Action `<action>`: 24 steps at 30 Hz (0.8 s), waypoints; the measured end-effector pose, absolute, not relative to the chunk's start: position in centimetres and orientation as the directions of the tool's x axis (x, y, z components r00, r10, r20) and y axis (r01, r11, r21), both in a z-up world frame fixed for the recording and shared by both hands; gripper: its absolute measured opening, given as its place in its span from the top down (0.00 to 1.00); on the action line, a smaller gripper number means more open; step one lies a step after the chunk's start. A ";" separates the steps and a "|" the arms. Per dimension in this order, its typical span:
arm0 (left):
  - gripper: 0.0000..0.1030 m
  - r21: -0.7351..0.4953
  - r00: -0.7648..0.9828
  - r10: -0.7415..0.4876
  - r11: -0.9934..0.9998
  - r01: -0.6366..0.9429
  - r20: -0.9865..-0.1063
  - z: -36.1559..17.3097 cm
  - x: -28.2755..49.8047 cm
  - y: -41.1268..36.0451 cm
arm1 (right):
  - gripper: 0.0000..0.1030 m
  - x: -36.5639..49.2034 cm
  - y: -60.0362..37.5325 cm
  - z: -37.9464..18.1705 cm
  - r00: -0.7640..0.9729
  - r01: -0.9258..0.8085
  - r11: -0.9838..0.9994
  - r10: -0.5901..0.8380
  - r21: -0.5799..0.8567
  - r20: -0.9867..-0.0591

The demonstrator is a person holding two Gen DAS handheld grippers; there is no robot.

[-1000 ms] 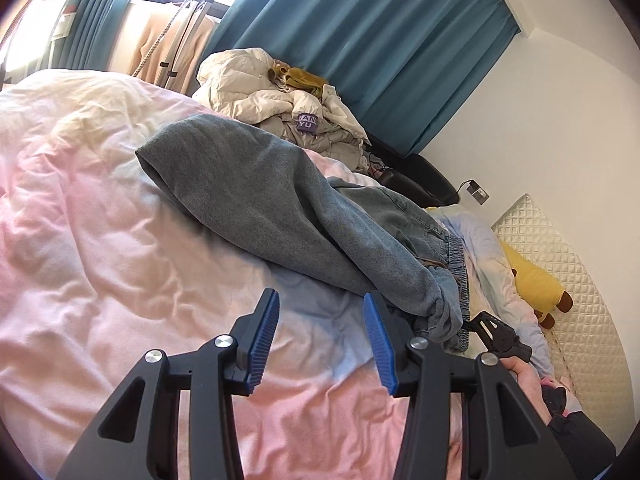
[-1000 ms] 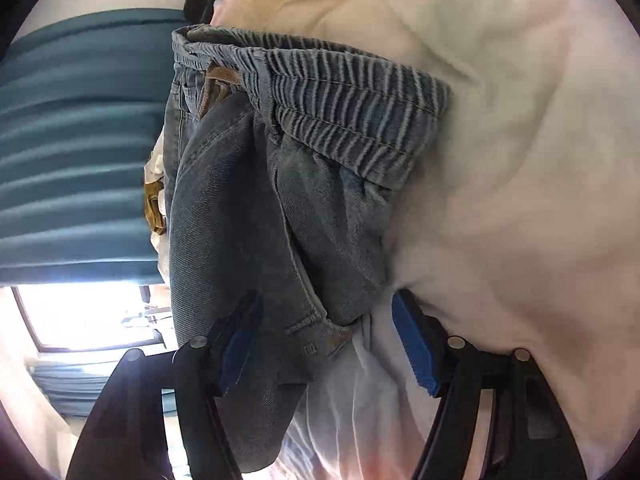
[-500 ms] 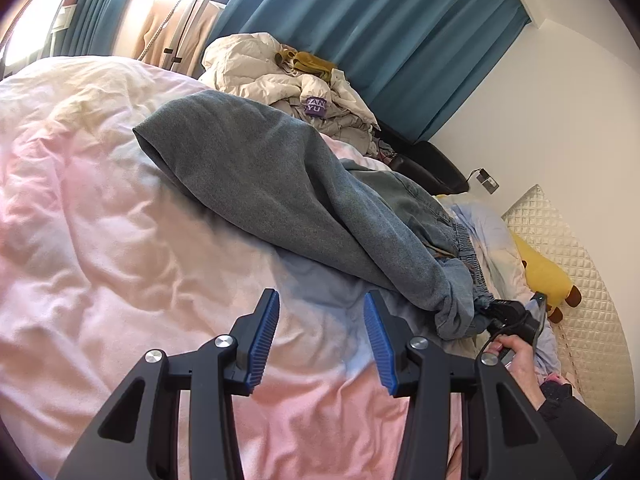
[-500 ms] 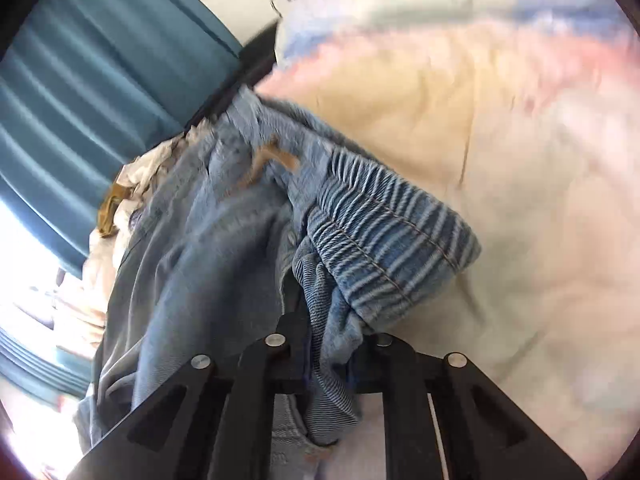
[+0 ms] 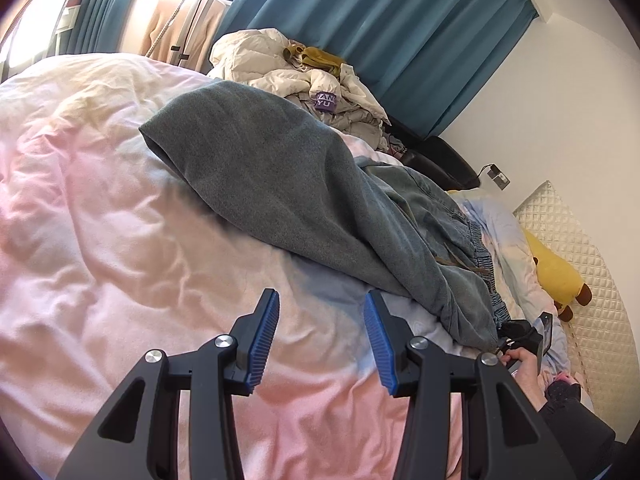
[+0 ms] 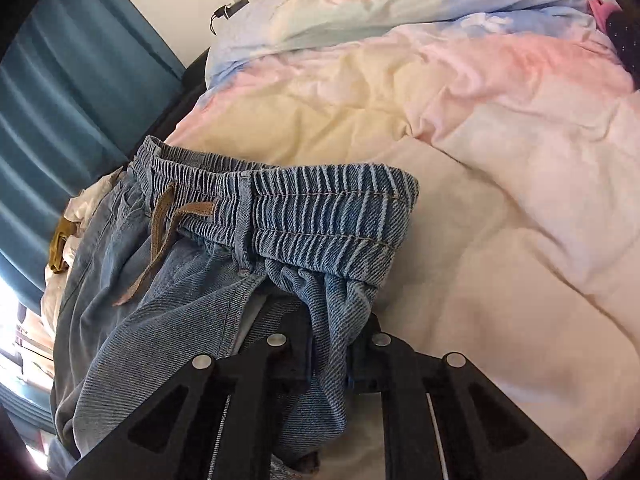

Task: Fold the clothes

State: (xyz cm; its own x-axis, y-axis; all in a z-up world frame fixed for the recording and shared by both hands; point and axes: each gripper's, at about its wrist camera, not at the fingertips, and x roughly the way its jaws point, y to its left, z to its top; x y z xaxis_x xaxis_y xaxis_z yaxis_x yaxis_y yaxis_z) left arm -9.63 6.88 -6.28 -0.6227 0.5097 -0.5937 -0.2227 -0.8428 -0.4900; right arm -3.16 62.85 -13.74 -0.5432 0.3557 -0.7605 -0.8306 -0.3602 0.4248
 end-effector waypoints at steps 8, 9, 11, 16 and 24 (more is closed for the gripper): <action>0.56 -0.418 -0.652 0.482 -0.869 -0.267 -0.585 -4.9 -8.6 7.6 | 0.50 -0.1 59.2 -9.2 -0.593 -0.803 -0.324 0.342 0.501 -0.729; 0.56 -0.413 -0.656 0.481 -0.869 -0.272 -0.582 -4.6 -8.4 7.6 | 0.47 0.5 58.7 -8.3 -0.602 -0.797 -0.320 0.355 0.512 -0.715; 0.56 -0.408 -0.664 0.482 -0.869 -0.280 -0.572 -4.2 -8.0 7.4 | 0.47 0.4 57.8 -6.2 -0.639 -0.767 -0.372 0.369 0.522 -0.675; 0.56 -0.414 -0.677 0.484 -0.866 -0.280 -0.555 -3.4 -7.3 6.8 | 0.46 -5.2 52.3 -2.0 -0.773 -0.578 -0.649 0.241 0.495 -0.587; 0.56 -0.402 -0.666 0.470 -0.876 -0.268 -0.580 -4.2 -7.6 7.2 | 0.41 -15.8 37.7 -4.2 -0.776 -0.064 -0.826 -0.311 0.560 -0.548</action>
